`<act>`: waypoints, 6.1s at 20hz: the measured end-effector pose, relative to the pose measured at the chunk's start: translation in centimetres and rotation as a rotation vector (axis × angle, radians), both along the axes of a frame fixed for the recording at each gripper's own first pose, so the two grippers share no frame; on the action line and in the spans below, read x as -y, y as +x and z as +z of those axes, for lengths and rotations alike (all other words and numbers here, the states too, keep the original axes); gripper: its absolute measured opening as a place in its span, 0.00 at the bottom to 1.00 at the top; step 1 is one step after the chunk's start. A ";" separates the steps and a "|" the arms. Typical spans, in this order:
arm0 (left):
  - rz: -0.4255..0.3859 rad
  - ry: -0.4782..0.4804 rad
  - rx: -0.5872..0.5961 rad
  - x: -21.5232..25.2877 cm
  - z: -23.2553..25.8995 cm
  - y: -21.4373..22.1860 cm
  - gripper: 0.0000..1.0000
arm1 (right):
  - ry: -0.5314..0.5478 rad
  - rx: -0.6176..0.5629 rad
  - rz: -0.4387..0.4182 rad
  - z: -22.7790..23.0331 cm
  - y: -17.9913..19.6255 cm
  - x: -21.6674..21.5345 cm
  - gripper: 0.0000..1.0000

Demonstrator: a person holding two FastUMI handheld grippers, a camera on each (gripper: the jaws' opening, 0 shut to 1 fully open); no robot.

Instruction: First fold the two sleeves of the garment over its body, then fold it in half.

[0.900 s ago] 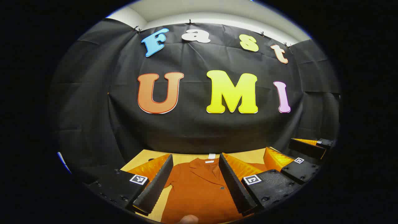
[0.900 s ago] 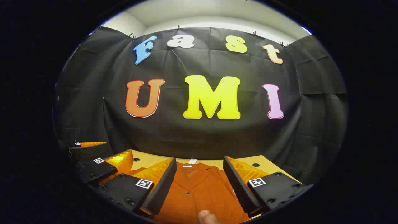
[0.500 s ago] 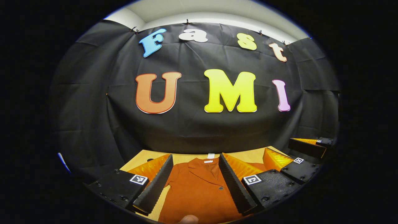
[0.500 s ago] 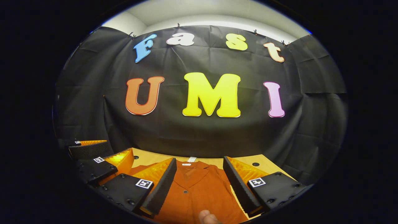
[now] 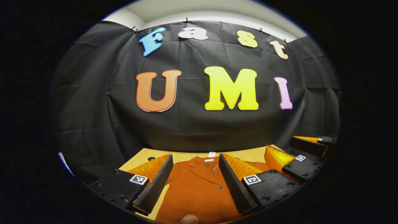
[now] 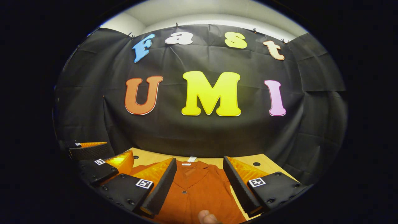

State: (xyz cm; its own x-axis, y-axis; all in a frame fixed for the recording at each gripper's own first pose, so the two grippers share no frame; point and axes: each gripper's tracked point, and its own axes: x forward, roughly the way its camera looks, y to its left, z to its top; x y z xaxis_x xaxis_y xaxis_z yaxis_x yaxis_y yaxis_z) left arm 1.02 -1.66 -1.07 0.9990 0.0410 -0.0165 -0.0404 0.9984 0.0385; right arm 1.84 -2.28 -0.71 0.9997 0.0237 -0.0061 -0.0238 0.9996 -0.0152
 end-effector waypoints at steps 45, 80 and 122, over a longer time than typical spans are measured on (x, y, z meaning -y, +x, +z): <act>0.087 -0.128 -0.594 5.3 -17.3 -4.0 0.97 | 0.236 -0.914 -0.430 -24.2 9.2 42.0 0.96; 0.168 -0.142 -0.667 1.9 -18.1 -11.9 0.97 | 0.688 -1.285 -0.456 -31.8 10.6 46.7 0.08; 0.010 -0.184 -0.654 -16.1 -21.5 -10.1 0.97 | 0.120 -1.306 0.202 -22.2 26.5 -24.8 0.02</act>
